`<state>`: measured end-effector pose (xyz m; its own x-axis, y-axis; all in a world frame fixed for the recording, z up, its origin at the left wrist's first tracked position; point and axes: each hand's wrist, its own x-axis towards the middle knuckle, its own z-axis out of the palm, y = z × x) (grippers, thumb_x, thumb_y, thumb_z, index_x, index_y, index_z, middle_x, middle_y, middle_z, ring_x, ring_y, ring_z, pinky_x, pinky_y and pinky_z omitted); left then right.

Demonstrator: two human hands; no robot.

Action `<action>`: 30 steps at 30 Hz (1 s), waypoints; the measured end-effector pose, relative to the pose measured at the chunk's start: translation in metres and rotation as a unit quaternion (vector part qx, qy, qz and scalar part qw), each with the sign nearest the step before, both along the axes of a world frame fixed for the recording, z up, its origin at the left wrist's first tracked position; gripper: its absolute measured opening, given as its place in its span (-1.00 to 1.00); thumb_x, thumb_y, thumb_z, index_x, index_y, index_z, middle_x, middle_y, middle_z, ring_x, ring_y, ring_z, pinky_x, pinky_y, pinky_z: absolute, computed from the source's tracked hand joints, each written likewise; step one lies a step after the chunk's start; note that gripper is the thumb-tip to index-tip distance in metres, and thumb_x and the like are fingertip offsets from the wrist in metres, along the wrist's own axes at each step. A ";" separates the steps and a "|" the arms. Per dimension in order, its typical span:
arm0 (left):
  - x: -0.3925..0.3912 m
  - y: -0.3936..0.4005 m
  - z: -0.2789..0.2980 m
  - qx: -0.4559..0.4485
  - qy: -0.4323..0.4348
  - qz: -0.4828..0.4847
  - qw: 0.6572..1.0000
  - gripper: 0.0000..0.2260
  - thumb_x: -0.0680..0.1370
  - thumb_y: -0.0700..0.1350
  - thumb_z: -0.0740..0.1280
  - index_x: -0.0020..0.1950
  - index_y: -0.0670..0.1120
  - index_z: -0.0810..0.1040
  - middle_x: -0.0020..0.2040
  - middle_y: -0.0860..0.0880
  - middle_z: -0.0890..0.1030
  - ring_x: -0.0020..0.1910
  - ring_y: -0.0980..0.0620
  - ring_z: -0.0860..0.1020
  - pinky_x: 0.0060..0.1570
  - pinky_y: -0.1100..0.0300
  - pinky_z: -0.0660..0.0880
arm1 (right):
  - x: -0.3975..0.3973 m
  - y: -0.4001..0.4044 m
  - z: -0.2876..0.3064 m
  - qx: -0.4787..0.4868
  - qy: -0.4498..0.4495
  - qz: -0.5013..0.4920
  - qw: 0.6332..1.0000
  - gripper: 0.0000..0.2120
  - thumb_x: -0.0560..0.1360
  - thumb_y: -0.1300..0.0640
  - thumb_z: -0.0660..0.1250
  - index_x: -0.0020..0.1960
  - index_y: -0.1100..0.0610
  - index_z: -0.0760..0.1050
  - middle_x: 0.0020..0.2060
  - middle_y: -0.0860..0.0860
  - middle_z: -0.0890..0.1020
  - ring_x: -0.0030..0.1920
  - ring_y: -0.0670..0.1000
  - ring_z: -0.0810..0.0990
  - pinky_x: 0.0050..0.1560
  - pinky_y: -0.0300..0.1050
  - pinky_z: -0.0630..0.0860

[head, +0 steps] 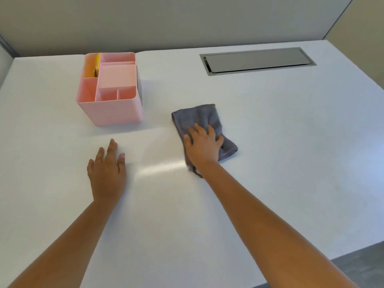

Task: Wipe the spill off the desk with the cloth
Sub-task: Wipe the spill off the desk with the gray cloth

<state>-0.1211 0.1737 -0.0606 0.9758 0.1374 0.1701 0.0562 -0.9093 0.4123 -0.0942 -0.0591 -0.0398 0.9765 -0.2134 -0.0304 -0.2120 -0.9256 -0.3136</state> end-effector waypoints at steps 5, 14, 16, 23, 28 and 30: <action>-0.001 0.002 0.001 -0.034 0.026 0.010 0.999 -0.37 0.50 0.21 -0.05 0.46 -0.12 0.14 0.40 -0.25 0.36 0.40 -0.23 0.28 0.36 -0.17 0.13 | -0.036 0.102 -0.001 0.019 0.011 0.242 0.970 -0.64 0.58 -0.06 0.06 0.34 -0.07 0.38 0.43 -0.08 0.33 0.47 0.13 0.11 0.38 0.29 0.02; -0.005 0.005 0.006 -0.081 -0.004 -0.009 0.997 -0.47 0.54 0.07 0.16 0.41 -0.20 0.22 0.43 -0.20 0.33 0.35 -0.28 0.35 0.34 -0.20 0.17 | -0.074 0.026 -0.004 -0.028 0.017 0.213 0.976 -0.59 0.46 -0.15 0.03 0.17 -0.19 0.54 0.21 -0.19 0.57 0.26 0.02 0.51 0.13 0.21 0.46; -0.005 0.007 0.007 -0.108 -0.003 -0.004 0.994 -0.42 0.50 0.12 0.14 0.42 -0.19 0.20 0.42 -0.21 0.34 0.34 -0.27 0.36 0.35 -0.18 0.18 | -0.070 -0.011 0.000 -0.029 0.030 0.164 0.986 -0.50 0.47 -0.18 -0.06 0.27 -0.16 0.47 0.32 -0.16 0.48 0.36 0.05 0.39 0.27 0.25 0.32; -0.017 -0.027 0.017 -0.068 -0.011 -0.024 0.997 -0.47 0.45 0.18 0.11 0.30 -0.09 0.44 0.42 -0.12 0.35 0.39 -0.16 0.30 0.35 -0.20 0.07 | -0.076 -0.110 0.011 -0.070 0.055 0.053 0.995 -0.39 0.48 -0.22 -0.22 0.45 -0.12 0.22 0.46 -0.19 0.26 0.47 0.02 0.15 0.36 0.16 0.11; -0.041 -0.130 0.032 -0.240 0.010 -0.066 0.969 -0.79 0.47 -0.02 0.33 0.04 -0.05 0.62 0.18 0.00 0.52 0.14 -0.11 0.50 0.12 0.01 0.46 | -0.070 -0.133 0.028 0.014 -0.013 -0.032 0.999 -0.58 0.58 -0.07 0.10 0.42 -0.02 0.28 0.41 -0.08 0.35 0.39 0.01 0.27 0.34 0.01 0.17; -0.047 -0.173 0.036 -0.307 0.051 -0.050 0.949 -0.78 0.46 -0.02 0.35 0.06 -0.06 0.60 0.08 0.03 0.50 0.06 -0.10 0.54 0.02 0.04 0.50 | -0.066 -0.146 0.033 0.026 -0.019 -0.092 0.995 -0.62 0.57 -0.04 0.14 0.36 0.02 0.34 0.32 -0.01 0.43 0.29 0.05 0.36 0.26 -0.02 0.27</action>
<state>-0.1679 0.0011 -0.0242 0.9963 0.0856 -0.0077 0.0499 -0.5023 0.8633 -0.1607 -0.2051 -0.0071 0.9215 -0.3882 -0.0097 -0.3637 -0.8541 -0.3718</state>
